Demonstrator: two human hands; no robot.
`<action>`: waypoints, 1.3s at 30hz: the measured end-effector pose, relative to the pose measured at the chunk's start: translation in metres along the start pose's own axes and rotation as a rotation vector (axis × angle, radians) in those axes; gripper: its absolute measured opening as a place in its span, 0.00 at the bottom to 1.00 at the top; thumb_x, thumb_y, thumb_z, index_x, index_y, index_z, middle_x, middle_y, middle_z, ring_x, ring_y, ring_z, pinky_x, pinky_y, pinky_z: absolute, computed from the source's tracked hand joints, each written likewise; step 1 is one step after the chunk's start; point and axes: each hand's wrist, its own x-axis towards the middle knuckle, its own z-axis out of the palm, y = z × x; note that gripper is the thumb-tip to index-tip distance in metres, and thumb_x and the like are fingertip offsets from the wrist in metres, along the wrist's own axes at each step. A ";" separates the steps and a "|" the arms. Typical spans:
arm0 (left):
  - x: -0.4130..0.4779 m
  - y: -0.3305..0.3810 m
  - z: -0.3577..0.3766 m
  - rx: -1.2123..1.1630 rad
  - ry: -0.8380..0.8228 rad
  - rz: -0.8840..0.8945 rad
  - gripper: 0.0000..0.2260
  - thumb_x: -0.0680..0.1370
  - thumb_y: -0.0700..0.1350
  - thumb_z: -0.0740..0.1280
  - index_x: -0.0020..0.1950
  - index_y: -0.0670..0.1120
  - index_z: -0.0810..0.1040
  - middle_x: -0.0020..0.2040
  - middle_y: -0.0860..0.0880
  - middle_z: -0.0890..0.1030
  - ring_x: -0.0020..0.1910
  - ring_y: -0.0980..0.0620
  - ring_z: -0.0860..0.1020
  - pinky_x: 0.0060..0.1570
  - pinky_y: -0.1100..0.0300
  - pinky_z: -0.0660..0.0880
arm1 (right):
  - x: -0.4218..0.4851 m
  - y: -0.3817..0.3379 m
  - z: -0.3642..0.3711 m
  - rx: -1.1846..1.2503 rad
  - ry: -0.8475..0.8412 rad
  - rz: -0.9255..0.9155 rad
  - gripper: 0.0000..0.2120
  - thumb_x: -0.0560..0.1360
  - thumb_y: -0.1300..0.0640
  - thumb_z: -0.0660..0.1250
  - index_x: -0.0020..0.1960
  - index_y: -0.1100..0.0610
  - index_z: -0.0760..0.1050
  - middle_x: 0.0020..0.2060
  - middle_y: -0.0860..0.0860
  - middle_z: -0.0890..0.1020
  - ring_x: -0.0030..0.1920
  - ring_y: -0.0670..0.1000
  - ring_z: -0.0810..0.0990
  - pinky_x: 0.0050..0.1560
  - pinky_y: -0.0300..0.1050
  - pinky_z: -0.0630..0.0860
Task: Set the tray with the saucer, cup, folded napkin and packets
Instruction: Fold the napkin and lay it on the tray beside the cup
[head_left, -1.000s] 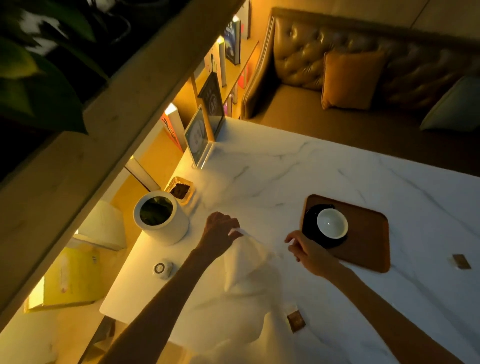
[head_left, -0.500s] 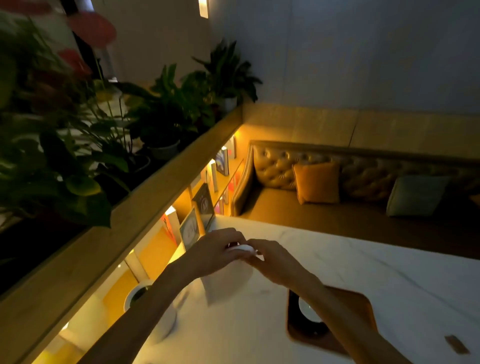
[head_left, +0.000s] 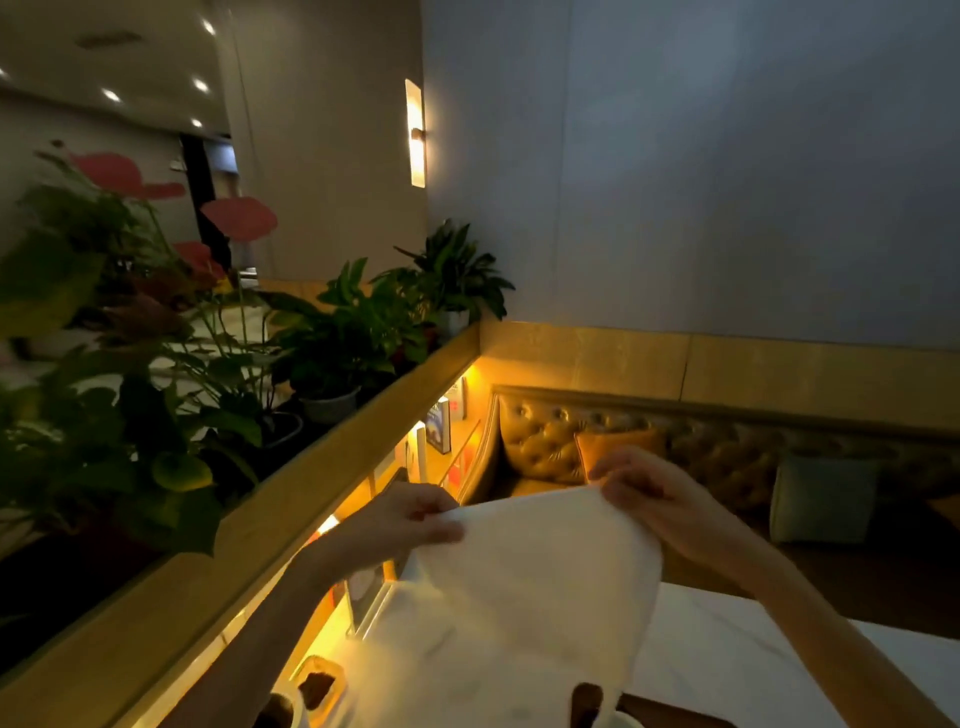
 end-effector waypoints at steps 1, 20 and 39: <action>0.002 0.005 -0.003 -0.060 0.036 -0.002 0.02 0.76 0.47 0.70 0.45 0.53 0.83 0.39 0.58 0.81 0.42 0.61 0.79 0.40 0.69 0.76 | -0.001 -0.004 -0.011 0.023 0.016 -0.005 0.08 0.76 0.52 0.62 0.53 0.44 0.76 0.46 0.49 0.80 0.46 0.50 0.80 0.44 0.45 0.79; 0.028 0.075 0.079 -0.462 0.523 0.118 0.06 0.76 0.43 0.70 0.51 0.53 0.81 0.43 0.59 0.83 0.43 0.67 0.82 0.37 0.74 0.77 | -0.015 -0.042 -0.003 0.273 0.009 0.057 0.17 0.76 0.66 0.63 0.61 0.50 0.77 0.53 0.44 0.82 0.57 0.47 0.81 0.50 0.37 0.79; 0.011 0.090 0.089 -0.604 0.472 0.179 0.08 0.77 0.44 0.68 0.49 0.57 0.82 0.44 0.57 0.85 0.47 0.59 0.84 0.45 0.65 0.81 | -0.003 -0.079 0.018 -0.509 0.311 -0.187 0.09 0.71 0.54 0.72 0.49 0.57 0.80 0.47 0.53 0.83 0.46 0.50 0.79 0.48 0.47 0.79</action>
